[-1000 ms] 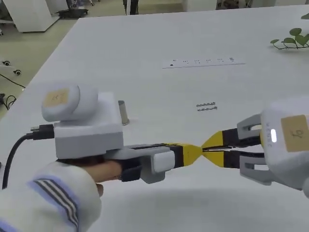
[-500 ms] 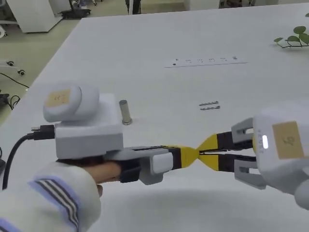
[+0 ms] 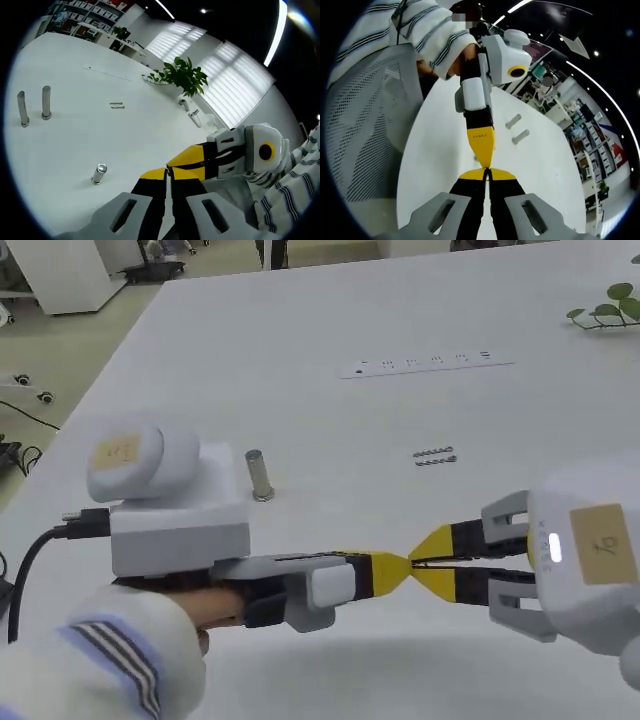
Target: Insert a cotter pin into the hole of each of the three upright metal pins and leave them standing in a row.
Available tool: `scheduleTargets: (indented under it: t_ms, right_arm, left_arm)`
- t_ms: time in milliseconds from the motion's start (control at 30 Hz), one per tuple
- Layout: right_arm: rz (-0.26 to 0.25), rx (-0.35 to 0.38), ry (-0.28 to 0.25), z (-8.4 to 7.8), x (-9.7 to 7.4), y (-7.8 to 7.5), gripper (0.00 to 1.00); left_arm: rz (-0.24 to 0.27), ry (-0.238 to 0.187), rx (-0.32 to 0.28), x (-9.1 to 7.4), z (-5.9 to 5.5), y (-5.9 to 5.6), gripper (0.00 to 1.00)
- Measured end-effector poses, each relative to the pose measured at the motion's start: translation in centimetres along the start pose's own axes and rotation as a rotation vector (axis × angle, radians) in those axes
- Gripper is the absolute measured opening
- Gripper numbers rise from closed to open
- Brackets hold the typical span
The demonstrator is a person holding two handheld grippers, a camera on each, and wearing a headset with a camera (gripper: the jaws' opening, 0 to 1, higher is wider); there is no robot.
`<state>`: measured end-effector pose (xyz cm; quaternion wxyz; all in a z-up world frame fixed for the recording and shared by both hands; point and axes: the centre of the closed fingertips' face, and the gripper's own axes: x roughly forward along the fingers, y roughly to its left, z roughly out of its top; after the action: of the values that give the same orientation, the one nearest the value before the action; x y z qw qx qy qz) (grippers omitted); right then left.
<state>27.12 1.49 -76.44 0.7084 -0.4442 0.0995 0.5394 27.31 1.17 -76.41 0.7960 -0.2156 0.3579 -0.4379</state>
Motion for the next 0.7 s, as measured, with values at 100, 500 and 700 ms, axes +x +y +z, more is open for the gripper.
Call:
scheduleTargets:
  t_ms: [100, 500, 700]
  right_arm:
    - [0.002, 0.009, -0.002, -0.34, 0.06, 0.07, 0.02]
    - [0.006, 0.037, -0.026, -0.68, -0.23, -0.41, 0.03]
    - [0.002, 0.074, -0.047, -0.61, -0.36, -0.67, 0.07]
  left_arm:
    - [0.011, 0.016, 0.016, 0.29, -0.09, 0.08, 0.00]
    - [0.019, -0.005, -0.030, 0.62, 0.38, 0.09, 0.00]
    - [0.010, -0.011, -0.042, 0.46, 0.29, 0.07, 0.00]
